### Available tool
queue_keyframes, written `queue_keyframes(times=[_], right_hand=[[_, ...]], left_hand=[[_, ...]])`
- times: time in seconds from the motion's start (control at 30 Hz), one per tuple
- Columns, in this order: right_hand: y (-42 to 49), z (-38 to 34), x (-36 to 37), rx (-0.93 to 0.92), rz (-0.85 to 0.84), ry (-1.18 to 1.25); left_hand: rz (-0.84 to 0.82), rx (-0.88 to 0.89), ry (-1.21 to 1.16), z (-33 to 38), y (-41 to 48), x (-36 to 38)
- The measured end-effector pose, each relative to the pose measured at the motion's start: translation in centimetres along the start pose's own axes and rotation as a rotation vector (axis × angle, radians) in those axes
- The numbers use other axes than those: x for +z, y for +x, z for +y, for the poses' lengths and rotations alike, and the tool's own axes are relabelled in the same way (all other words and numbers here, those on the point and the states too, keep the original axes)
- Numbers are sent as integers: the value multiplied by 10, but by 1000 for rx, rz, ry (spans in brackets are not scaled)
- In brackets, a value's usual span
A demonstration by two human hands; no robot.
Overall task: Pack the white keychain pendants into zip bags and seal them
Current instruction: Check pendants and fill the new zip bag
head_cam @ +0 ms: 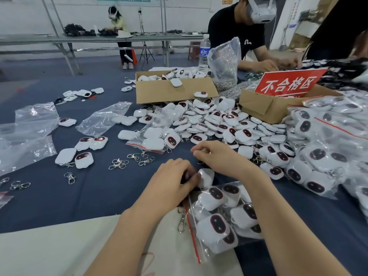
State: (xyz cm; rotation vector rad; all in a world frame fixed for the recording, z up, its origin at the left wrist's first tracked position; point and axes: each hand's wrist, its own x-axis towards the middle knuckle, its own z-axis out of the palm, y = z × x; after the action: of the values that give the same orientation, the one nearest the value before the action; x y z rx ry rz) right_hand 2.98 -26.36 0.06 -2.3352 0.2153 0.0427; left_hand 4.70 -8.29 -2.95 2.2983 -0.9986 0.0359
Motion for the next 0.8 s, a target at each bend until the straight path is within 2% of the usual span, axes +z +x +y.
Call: queue_keyframes(times=[0.07, 0.23, 0.3, 0.37, 0.43, 0.53, 0.63, 0.73, 0.8], right_hand=[[0, 0, -2, -20, -38, 7], [-1, 8, -8, -10, -30, 135], [-1, 10, -8, -16, -45, 166], [0, 11, -10, -19, -60, 198], [0, 10, -11, -16, -60, 258], [1, 3, -4, -23, -121, 516], [2, 0, 8, -92, -236, 639], [5, 6, 12, -75, -210, 750], [6, 12, 12, -46, -202, 844]], left_hand=[[-6, -25, -54, -1, 0, 1], [-123, 17, 150, 1, 7, 6], [-130, -12, 44, -1, 7, 6], [-41, -91, -205, -3, 6, 7], [128, -140, -395, -6, 6, 7], [310, -164, -337, -9, 11, 9], [317, -150, -317, -10, 14, 10], [254, -113, -406, -8, 12, 10], [278, -153, -450, -8, 12, 9]])
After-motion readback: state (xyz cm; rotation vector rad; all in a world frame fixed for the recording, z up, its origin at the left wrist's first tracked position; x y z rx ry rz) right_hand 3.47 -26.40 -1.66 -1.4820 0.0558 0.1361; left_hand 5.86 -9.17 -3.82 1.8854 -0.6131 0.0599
